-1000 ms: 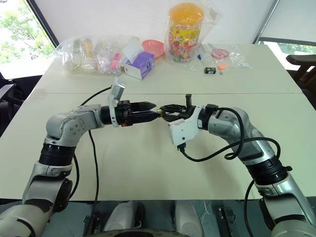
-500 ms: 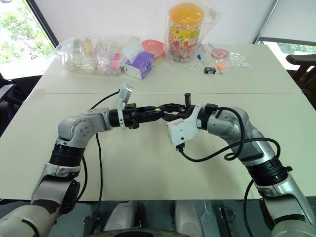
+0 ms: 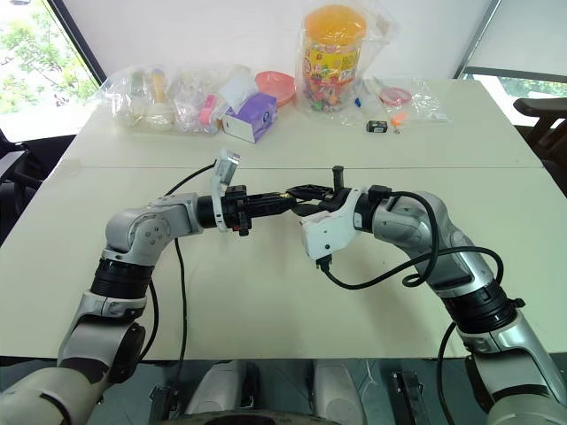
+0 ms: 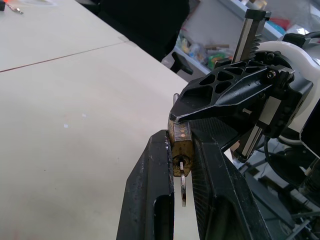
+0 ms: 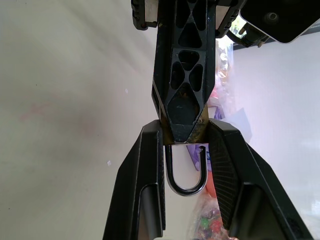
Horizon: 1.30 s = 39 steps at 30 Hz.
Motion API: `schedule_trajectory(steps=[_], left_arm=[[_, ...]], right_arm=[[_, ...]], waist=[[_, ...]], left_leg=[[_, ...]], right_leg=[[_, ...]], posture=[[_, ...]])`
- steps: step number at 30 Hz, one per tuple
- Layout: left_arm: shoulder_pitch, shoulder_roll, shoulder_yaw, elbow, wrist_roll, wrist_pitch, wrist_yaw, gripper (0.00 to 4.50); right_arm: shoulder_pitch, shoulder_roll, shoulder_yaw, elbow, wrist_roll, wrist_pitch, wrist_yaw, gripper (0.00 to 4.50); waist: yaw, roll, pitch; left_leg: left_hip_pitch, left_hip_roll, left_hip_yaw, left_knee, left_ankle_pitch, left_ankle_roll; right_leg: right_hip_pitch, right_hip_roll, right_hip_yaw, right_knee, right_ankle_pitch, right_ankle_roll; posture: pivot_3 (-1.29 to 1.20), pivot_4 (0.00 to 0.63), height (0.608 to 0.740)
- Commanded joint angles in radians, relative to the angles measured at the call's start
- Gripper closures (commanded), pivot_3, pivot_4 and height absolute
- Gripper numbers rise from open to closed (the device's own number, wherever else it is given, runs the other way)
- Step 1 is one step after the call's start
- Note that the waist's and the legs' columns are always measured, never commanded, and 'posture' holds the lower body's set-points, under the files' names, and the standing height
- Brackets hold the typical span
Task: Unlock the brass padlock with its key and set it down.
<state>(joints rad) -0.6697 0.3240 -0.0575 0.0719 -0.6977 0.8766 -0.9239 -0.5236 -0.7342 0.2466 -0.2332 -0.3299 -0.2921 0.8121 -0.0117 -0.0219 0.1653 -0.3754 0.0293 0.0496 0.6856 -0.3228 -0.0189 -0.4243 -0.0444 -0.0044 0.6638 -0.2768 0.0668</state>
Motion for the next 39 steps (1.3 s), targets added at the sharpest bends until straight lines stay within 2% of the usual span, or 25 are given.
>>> schedule_trajectory(steps=[1,15,16,19,21,22,26,30,33,39], left_arm=[[-0.016,0.014,0.022,-0.017,0.000,-0.008,-0.001,4.44],[-0.015,0.020,0.022,-0.032,-0.001,-0.014,-0.013,4.44],[-0.015,0.020,0.021,-0.034,-0.002,-0.014,-0.015,4.50],[-0.015,0.023,0.018,-0.038,-0.006,-0.013,-0.020,4.50],[-0.015,0.030,0.013,-0.040,-0.005,-0.012,-0.029,4.50],[-0.013,0.037,0.007,-0.042,-0.001,-0.018,-0.039,4.50],[-0.011,0.059,-0.011,-0.040,0.023,-0.042,-0.070,4.50],[-0.012,0.082,-0.039,-0.030,0.064,-0.084,-0.110,4.50],[-0.019,0.085,-0.045,-0.015,0.075,-0.101,-0.129,4.50],[-0.041,0.076,-0.048,0.009,0.087,-0.110,-0.149,4.50]], right_arm=[[-0.009,-0.002,-0.025,-0.043,0.022,-0.006,-0.001,3.83],[-0.013,-0.001,-0.026,-0.038,0.026,0.004,0.002,3.83],[-0.013,0.000,-0.027,-0.039,0.027,0.006,0.002,2.74],[-0.014,-0.001,-0.027,-0.038,0.030,0.010,0.006,1.32],[-0.005,-0.010,-0.028,-0.041,0.032,0.023,0.018,0.19],[0.002,-0.017,-0.031,-0.044,0.035,0.033,0.026,0.04],[0.043,-0.020,-0.076,-0.096,0.127,0.197,0.074,0.04],[0.069,-0.012,-0.151,-0.215,0.300,0.463,0.128,0.04],[0.071,-0.006,-0.189,-0.268,0.401,0.619,0.138,0.94],[0.058,0.008,-0.211,-0.327,0.509,0.818,0.104,4.20]], waist=[[0.000,0.000,0.000],[0.000,0.000,0.000],[0.000,0.000,0.000],[0.000,0.000,0.000],[0.000,0.000,0.000],[0.000,0.000,0.000],[0.001,0.000,0.000],[0.001,0.000,0.000],[0.002,0.000,0.000],[0.001,0.000,0.000]], left_leg=[[0.000,0.000,0.000,0.000,0.000,0.000],[0.000,0.000,0.000,0.000,0.000,0.000],[0.000,0.000,0.000,0.000,0.000,0.000],[0.000,0.000,0.000,0.000,0.000,0.000],[0.000,0.000,0.000,0.000,0.000,0.000],[0.000,0.000,0.000,0.000,0.000,0.001],[0.000,0.000,0.000,0.000,0.000,0.001],[0.000,0.000,0.000,0.000,-0.001,0.001],[0.000,0.000,0.000,0.000,-0.001,0.001],[0.000,0.000,0.000,0.000,-0.001,0.002]], right_leg=[[0.000,0.000,0.000,0.000,0.000,0.000],[0.000,0.000,0.000,0.000,0.000,0.000],[0.000,0.000,0.000,0.000,0.000,0.000],[0.000,0.000,0.000,0.000,0.000,0.000],[0.000,0.000,0.000,0.000,0.000,0.000],[0.000,0.000,0.000,0.000,0.000,0.000],[0.000,0.000,0.000,0.000,0.000,0.000],[0.000,0.000,0.000,0.000,0.000,0.000],[0.000,0.000,0.000,0.000,0.000,0.000],[0.000,0.000,0.000,0.000,0.000,0.000]], posture=[[0.00,0.150,0.740],[0.00,0.150,0.740],[0.00,0.150,0.740],[0.00,0.150,0.740],[0.00,0.150,0.740],[0.00,0.150,0.740],[0.00,0.150,0.740],[0.00,0.150,0.740],[0.00,0.150,0.740],[0.00,0.150,0.740]])
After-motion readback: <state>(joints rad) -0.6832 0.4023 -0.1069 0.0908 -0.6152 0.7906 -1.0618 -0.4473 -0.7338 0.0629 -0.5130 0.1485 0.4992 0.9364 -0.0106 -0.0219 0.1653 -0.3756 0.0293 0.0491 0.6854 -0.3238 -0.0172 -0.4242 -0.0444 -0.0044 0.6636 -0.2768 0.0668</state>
